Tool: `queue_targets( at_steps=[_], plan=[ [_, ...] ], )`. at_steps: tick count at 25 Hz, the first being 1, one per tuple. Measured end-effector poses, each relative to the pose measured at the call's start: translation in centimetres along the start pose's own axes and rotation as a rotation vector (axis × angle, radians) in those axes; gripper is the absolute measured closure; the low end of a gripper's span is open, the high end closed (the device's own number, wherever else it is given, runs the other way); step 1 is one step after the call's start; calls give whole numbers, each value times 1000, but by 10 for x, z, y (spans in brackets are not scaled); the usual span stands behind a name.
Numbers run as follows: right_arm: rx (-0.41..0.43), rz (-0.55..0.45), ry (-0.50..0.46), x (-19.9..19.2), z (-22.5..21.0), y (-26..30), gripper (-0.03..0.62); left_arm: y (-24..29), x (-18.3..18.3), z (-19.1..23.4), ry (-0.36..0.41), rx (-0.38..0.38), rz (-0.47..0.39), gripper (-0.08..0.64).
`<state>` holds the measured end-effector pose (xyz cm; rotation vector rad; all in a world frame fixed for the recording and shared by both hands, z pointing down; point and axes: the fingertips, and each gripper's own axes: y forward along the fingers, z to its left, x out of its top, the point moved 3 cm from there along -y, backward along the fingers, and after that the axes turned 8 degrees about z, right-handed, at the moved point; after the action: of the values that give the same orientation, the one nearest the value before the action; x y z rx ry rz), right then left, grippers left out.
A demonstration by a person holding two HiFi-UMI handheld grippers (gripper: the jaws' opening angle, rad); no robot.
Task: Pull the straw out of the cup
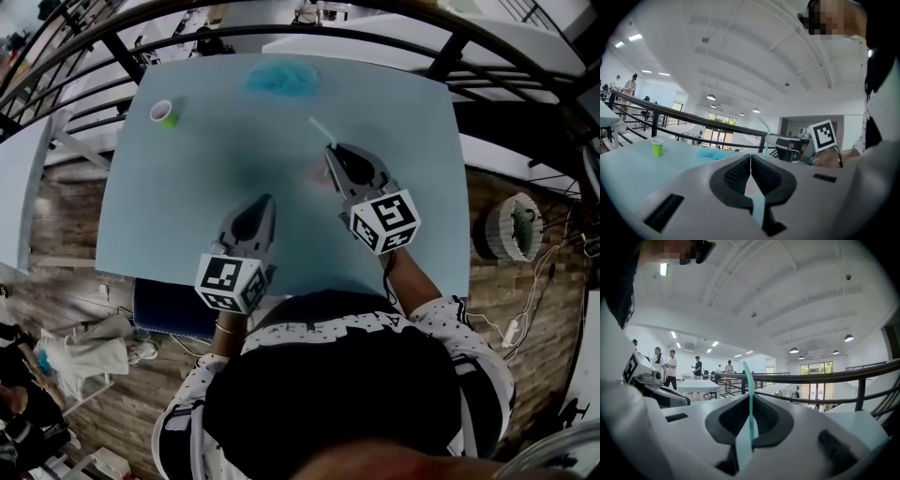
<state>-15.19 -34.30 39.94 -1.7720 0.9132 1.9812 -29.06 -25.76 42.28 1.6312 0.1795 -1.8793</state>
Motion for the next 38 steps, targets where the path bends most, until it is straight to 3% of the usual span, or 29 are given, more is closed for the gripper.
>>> queue_targets(
  at_steps=[24,38],
  plan=[
    [-24,-69,12,18,12,-29,555,-20,3,-1,33,8,-16,545],
    [-30,-51,14,12,15,-49,555,-29,1,-11,38,15,-21,545]
  ],
)
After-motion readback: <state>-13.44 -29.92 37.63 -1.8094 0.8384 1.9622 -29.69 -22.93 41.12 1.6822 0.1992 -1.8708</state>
